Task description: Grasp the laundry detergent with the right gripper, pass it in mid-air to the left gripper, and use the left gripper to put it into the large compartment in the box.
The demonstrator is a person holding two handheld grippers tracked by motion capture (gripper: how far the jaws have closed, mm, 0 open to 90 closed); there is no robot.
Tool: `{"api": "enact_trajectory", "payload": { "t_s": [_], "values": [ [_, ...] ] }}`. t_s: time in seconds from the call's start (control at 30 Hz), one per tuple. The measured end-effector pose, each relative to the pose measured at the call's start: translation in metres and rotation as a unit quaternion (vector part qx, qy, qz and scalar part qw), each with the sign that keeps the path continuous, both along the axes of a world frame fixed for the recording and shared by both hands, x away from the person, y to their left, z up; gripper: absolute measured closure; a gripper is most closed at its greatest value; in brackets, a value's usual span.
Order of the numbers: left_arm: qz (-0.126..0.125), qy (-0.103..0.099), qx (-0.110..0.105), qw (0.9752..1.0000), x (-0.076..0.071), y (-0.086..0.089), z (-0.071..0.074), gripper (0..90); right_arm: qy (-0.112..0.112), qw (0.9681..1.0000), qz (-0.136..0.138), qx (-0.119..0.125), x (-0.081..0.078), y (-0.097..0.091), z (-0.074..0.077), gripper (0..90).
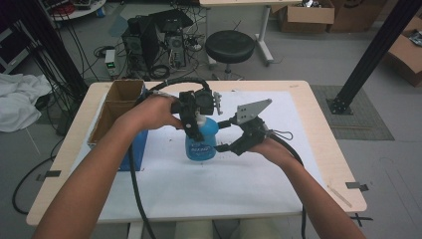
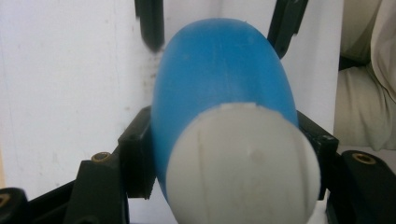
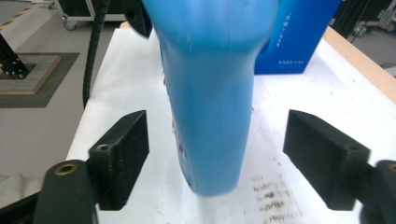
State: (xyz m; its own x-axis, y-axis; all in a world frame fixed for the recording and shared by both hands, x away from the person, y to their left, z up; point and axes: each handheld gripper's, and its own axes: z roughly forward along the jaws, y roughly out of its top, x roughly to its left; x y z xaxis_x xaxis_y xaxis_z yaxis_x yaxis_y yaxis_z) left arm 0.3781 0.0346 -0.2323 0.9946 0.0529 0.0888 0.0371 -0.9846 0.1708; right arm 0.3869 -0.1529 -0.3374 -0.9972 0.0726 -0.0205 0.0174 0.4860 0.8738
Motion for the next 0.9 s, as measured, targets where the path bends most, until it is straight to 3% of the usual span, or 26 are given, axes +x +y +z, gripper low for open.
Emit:
{"api": "enact_trajectory", "payload": {
  "t_s": [0.1,0.23,0.33,0.37,0.4,0.5,0.57,0.63,0.67,0.8,0.83,0.87,0.9],
  "values": [
    [0.010,-0.011,0.005,0.9999,0.000,0.002,-0.001,37.8,0.005,0.9997,-0.012,-0.021,0.000,-0.004,-0.006,19.1],
    [0.024,-0.014,0.000,0.9996,0.002,0.006,0.003,37.8,0.032,0.9988,-0.028,-0.027,0.002,-0.013,-0.012,15.6],
    [0.070,-0.005,-0.010,0.9975,0.005,0.009,0.010,37.7,0.054,0.9969,-0.040,-0.040,0.004,-0.025,-0.012,15.4],
    [0.094,-0.003,-0.020,0.9953,0.007,0.011,0.012,37.8,0.056,0.9964,-0.047,-0.044,0.004,-0.029,-0.011,15.6],
    [0.102,-0.006,-0.023,0.9945,0.007,0.011,0.013,37.8,0.057,0.9958,-0.054,-0.047,0.004,-0.034,-0.009,16.1],
    [0.162,-0.017,-0.026,0.9862,0.010,0.014,0.017,37.8,0.052,0.9944,-0.067,-0.063,0.003,-0.045,-0.004,16.1],
    [0.178,-0.026,-0.015,0.9836,0.011,0.014,0.019,37.8,0.048,0.9928,-0.074,-0.081,0.001,-0.052,0.000,16.3],
    [0.202,-0.032,-0.011,0.9789,0.012,0.012,0.021,37.8,0.043,0.9912,-0.080,-0.096,0.000,-0.059,0.004,16.8],
    [0.205,-0.034,-0.008,0.9782,0.013,0.012,0.022,37.8,0.041,0.9900,-0.084,-0.105,0.000,-0.063,0.007,16.9],
    [0.237,-0.026,-0.008,0.9712,0.016,0.012,0.028,37.8,0.036,0.9864,-0.100,-0.125,-0.002,-0.076,0.016,17.5],
    [0.255,-0.023,-0.009,0.9665,0.017,0.012,0.031,37.8,0.035,0.9850,-0.107,-0.131,-0.002,-0.079,0.017,18.2],
    [0.265,-0.021,-0.008,0.9641,0.018,0.013,0.032,37.8,0.032,0.9821,-0.117,-0.144,-0.002,-0.083,0.020,18.1],
    [0.274,-0.020,-0.007,0.9614,0.019,0.014,0.033,37.8,0.030,0.9813,-0.119,-0.149,-0.003,-0.086,0.022,18.1]
  ]
}}
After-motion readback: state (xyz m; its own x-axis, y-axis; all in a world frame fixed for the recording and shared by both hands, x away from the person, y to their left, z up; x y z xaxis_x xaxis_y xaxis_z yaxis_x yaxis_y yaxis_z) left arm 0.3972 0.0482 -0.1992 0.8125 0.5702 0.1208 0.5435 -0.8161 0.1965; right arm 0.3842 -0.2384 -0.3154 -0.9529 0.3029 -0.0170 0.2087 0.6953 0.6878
